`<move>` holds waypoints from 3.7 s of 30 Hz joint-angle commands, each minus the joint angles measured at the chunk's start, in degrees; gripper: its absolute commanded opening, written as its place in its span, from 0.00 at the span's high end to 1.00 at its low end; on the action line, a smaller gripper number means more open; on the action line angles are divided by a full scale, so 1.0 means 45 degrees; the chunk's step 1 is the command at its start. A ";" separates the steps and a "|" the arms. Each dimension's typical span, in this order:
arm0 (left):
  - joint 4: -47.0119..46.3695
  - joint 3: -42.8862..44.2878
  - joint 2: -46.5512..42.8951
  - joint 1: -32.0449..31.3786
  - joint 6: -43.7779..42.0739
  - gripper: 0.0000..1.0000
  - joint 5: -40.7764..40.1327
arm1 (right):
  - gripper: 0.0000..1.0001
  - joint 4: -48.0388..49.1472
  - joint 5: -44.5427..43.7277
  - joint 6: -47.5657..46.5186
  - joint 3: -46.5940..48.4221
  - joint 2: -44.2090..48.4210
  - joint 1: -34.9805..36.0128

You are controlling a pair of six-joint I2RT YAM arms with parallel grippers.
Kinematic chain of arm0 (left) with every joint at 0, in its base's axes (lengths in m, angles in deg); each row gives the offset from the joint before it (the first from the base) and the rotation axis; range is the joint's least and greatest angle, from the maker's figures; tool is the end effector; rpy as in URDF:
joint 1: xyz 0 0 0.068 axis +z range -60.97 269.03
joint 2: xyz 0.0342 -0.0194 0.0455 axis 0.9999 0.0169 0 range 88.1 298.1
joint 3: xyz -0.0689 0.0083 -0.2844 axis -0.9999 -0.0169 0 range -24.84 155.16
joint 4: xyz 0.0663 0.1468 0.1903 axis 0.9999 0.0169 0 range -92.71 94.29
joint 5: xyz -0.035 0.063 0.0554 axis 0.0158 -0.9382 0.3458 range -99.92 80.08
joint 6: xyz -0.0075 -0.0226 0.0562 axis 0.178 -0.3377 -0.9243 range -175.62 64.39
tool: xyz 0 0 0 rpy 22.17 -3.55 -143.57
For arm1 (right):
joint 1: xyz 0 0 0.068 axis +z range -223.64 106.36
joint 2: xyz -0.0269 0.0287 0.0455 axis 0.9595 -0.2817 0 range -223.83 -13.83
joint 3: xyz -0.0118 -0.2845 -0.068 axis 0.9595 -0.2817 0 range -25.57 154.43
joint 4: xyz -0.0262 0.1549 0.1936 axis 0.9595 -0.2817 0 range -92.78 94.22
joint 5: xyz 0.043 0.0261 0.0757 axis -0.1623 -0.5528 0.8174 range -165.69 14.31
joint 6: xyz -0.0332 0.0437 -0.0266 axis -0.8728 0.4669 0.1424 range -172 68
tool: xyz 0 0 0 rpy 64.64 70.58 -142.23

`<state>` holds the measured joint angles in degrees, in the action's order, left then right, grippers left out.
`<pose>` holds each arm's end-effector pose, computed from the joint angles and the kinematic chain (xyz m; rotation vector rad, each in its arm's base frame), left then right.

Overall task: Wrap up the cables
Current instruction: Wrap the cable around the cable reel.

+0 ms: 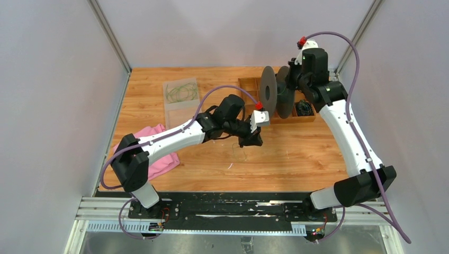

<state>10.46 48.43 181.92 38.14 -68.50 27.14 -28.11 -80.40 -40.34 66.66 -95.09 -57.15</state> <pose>0.2114 -0.3038 0.3108 1.4868 1.6484 -1.0730 0.2929 0.0827 0.4542 -0.0274 1.9501 0.2458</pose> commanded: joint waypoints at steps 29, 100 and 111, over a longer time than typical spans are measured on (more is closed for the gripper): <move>0.2789 0.4841 0.0301 0.0043 0.1022 0.92 -0.1839 | 0.99 0.3326 -0.2421 -0.2382 -0.3713 0.1026 0.2553; 0.1605 0.2147 0.0282 0.5194 0.0699 0.92 -0.1187 | 0.99 0.3555 0.4177 -0.4762 -0.4904 0.2959 0.1654; 0.1419 0.1431 0.0203 0.5396 0.0281 0.88 -0.1199 | 1.00 0.3435 0.4305 -0.4552 -0.4385 0.2879 0.1321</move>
<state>17.48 56.63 184.15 60.87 -65.27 23.86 -14.26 -60.66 -61.89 43.31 -84.40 -49.36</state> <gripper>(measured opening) 0.101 0.028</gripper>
